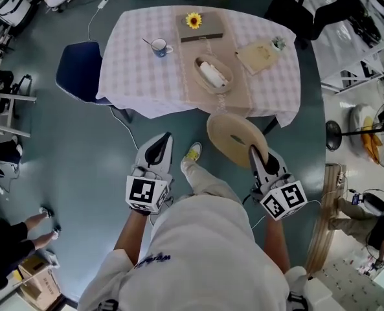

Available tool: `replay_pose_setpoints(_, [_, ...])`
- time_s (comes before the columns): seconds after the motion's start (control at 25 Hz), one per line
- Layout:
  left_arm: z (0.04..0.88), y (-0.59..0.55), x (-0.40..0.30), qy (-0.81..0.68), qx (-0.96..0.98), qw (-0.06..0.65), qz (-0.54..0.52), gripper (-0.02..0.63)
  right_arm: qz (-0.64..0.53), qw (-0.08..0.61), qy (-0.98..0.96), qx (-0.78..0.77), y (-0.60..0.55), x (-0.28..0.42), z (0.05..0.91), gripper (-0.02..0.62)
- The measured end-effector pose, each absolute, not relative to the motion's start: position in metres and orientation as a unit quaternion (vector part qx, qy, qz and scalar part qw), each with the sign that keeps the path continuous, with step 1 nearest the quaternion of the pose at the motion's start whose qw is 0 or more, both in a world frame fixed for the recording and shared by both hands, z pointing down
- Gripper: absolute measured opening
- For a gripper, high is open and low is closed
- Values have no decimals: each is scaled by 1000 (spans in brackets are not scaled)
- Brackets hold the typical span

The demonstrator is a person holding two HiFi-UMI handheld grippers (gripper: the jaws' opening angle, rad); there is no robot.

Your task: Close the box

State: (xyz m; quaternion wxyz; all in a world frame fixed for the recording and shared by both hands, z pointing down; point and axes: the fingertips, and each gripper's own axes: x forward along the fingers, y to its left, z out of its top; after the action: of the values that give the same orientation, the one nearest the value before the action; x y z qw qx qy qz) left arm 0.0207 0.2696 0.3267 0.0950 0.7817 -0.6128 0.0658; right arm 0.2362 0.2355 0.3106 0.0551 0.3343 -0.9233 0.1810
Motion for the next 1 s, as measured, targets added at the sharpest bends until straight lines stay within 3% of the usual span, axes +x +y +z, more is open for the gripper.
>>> replay_pose_setpoints(1.0, [331,85,-45,-542,827,101,111,2,272,-11,-866,420,67,182,320,32])
